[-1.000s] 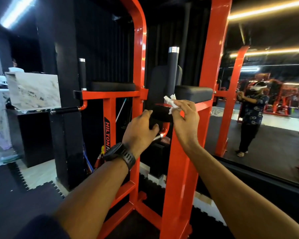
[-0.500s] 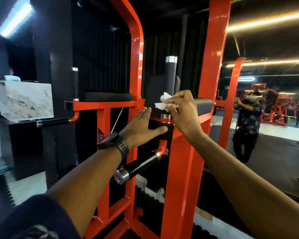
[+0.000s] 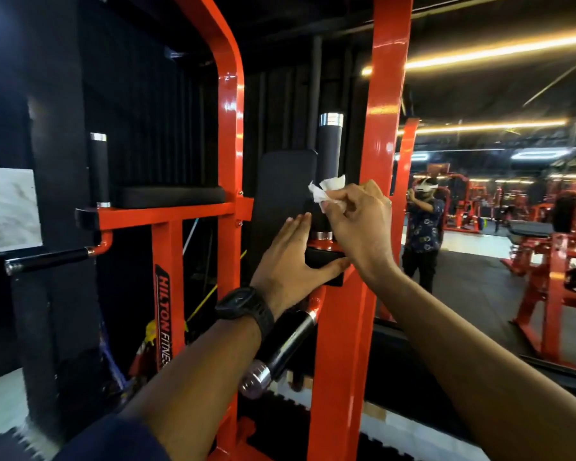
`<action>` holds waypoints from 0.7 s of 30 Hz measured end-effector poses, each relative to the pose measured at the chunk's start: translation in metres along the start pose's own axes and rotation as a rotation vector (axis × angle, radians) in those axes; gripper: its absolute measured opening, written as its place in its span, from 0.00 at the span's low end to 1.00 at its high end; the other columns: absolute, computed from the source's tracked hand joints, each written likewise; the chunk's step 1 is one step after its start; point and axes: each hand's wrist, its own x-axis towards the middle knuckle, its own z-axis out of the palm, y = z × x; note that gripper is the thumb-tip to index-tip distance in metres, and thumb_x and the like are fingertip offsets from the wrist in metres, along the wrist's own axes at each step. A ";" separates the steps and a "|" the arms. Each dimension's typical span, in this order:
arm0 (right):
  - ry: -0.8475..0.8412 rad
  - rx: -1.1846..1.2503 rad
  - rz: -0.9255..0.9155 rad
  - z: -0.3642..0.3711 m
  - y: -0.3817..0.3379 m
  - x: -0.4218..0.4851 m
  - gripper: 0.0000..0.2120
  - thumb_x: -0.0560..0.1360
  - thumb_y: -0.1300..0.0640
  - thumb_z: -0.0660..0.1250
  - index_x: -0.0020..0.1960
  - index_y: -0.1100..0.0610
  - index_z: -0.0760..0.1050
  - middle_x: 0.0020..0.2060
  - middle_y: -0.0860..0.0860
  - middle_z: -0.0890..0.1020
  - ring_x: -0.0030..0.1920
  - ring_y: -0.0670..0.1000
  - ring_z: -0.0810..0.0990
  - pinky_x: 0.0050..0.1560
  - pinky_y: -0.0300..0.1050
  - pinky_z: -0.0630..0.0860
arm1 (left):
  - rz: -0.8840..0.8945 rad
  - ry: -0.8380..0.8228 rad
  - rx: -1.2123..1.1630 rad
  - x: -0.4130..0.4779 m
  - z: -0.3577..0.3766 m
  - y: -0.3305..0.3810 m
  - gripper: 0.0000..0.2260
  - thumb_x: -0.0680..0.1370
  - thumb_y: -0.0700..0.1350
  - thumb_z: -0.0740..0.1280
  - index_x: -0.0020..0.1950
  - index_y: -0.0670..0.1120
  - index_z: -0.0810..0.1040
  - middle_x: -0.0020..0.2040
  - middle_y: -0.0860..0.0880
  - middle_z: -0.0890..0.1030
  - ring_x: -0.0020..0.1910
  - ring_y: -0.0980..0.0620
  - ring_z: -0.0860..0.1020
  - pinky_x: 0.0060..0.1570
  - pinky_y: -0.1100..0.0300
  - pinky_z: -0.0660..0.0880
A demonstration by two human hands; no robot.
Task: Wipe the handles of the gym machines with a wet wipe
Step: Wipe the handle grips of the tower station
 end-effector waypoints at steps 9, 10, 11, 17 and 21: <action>-0.005 -0.068 -0.091 -0.005 -0.002 0.001 0.06 0.79 0.58 0.68 0.54 0.54 0.82 0.47 0.45 0.75 0.46 0.38 0.75 0.49 0.32 0.73 | 0.045 0.038 -0.029 -0.003 0.004 -0.002 0.49 0.72 0.72 0.64 0.83 0.48 0.48 0.82 0.53 0.49 0.80 0.59 0.42 0.78 0.57 0.51; -0.045 -0.112 -0.142 -0.005 0.000 -0.002 0.07 0.79 0.59 0.68 0.55 0.55 0.83 0.47 0.46 0.75 0.46 0.40 0.75 0.49 0.34 0.73 | 0.054 0.040 -0.035 -0.003 0.004 -0.002 0.49 0.72 0.72 0.64 0.83 0.48 0.49 0.82 0.53 0.50 0.80 0.59 0.42 0.78 0.57 0.51; -0.105 -0.148 -0.204 -0.007 0.003 -0.005 0.07 0.79 0.60 0.68 0.56 0.56 0.83 0.46 0.49 0.76 0.47 0.44 0.76 0.48 0.38 0.75 | 0.063 0.051 -0.047 -0.003 0.005 -0.002 0.49 0.72 0.72 0.64 0.83 0.49 0.49 0.82 0.53 0.50 0.80 0.58 0.42 0.78 0.56 0.53; 0.003 -0.250 -0.233 -0.009 -0.003 0.017 0.06 0.80 0.60 0.66 0.54 0.56 0.81 0.50 0.47 0.77 0.50 0.30 0.72 0.51 0.23 0.66 | 0.045 0.056 -0.060 -0.003 0.008 -0.004 0.49 0.72 0.73 0.63 0.83 0.49 0.47 0.82 0.55 0.46 0.79 0.60 0.39 0.78 0.57 0.50; -0.049 -0.484 -0.517 -0.009 0.009 0.024 0.08 0.81 0.51 0.61 0.46 0.44 0.76 0.46 0.45 0.76 0.44 0.39 0.73 0.47 0.43 0.74 | 0.044 0.072 -0.090 -0.004 0.010 -0.003 0.51 0.72 0.72 0.65 0.83 0.48 0.45 0.82 0.55 0.44 0.79 0.60 0.38 0.76 0.61 0.47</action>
